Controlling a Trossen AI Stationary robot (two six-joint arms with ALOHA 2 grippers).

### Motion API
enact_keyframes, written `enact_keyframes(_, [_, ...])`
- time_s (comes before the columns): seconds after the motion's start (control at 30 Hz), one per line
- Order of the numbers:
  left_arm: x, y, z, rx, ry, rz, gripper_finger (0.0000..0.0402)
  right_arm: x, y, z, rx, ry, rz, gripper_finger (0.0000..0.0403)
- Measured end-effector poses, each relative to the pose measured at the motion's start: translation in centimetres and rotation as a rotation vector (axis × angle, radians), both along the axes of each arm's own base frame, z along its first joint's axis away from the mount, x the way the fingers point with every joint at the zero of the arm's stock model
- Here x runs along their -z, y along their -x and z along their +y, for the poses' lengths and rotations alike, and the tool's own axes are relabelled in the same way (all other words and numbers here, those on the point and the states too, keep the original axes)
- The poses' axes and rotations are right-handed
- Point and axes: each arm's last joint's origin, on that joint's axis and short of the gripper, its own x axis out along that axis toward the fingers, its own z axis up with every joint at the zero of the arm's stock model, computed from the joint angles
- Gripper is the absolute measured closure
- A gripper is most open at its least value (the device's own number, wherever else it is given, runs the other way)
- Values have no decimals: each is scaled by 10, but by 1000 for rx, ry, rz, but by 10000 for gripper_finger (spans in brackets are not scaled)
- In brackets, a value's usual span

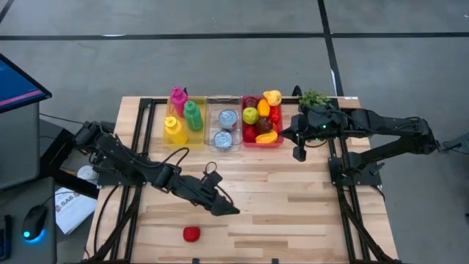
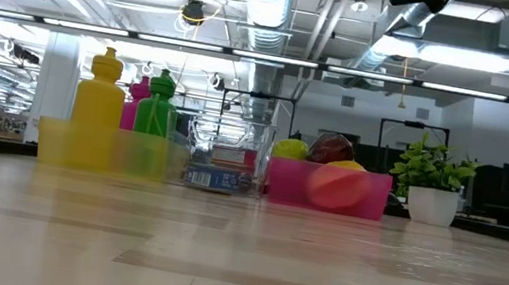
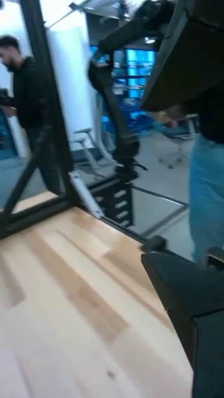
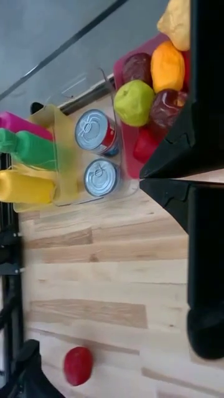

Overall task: Pick & Place Food Item
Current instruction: Put the red apple into the pink bin

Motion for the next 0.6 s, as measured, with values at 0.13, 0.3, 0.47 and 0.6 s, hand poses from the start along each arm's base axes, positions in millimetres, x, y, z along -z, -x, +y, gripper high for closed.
enact_keyframes(0.13, [2,-10,-3,-34,2,-34,23,0,0,0,-24,32,8,395])
enact_keyframes(0.3, [-20,-32,-11,-9,-41,-109,23,0,0,0,-53,70,18,395])
enact_keyframes(0.47, [-37,-47,-15,16,-157,-100,23,0,0,-2,-60,91,18,395])
enact_keyframes(0.6, [-29,-40,-12,49,-251,67,23,-1,0,-6,-39,92,17,395])
